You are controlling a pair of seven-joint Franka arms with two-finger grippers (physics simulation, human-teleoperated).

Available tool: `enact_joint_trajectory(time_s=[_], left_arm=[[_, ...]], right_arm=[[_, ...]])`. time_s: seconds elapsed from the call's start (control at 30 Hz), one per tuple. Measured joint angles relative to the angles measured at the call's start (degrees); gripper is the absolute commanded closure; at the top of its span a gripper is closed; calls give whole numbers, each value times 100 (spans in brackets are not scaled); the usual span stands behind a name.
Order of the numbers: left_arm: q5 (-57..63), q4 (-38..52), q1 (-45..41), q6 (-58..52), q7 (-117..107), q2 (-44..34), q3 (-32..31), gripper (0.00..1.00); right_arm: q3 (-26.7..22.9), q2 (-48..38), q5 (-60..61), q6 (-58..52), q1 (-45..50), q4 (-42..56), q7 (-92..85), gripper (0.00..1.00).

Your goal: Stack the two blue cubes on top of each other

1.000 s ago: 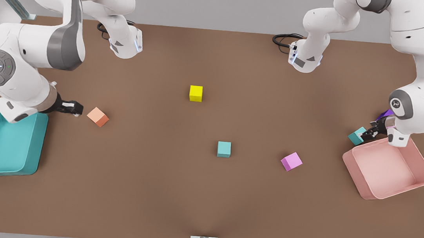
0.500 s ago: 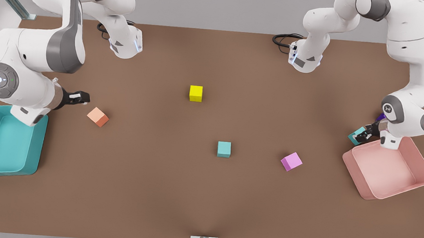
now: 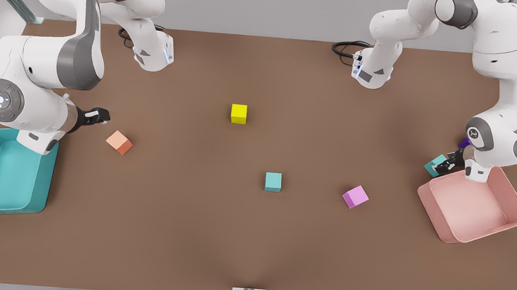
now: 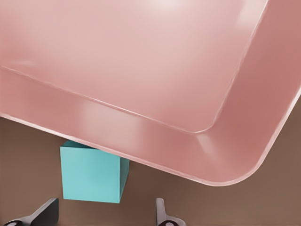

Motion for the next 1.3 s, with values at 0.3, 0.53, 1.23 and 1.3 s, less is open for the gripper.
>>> enact_joint_trajectory(time_s=[0.3,0.53,1.23,1.3], left_arm=[[2,0,165,12,54,62,0,0],[-78,8,161,32,80,179,0,0],[-116,9,211,199,120,404,0,0],[-117,9,211,232,123,438,0,0]], right_arm=[[-14,118,211,-72,-129,0,-177,0],[-15,220,431,-124,-204,-6,-269,0],[8,255,675,-292,-501,16,-591,0],[8,255,674,-304,-501,13,-614,0]])
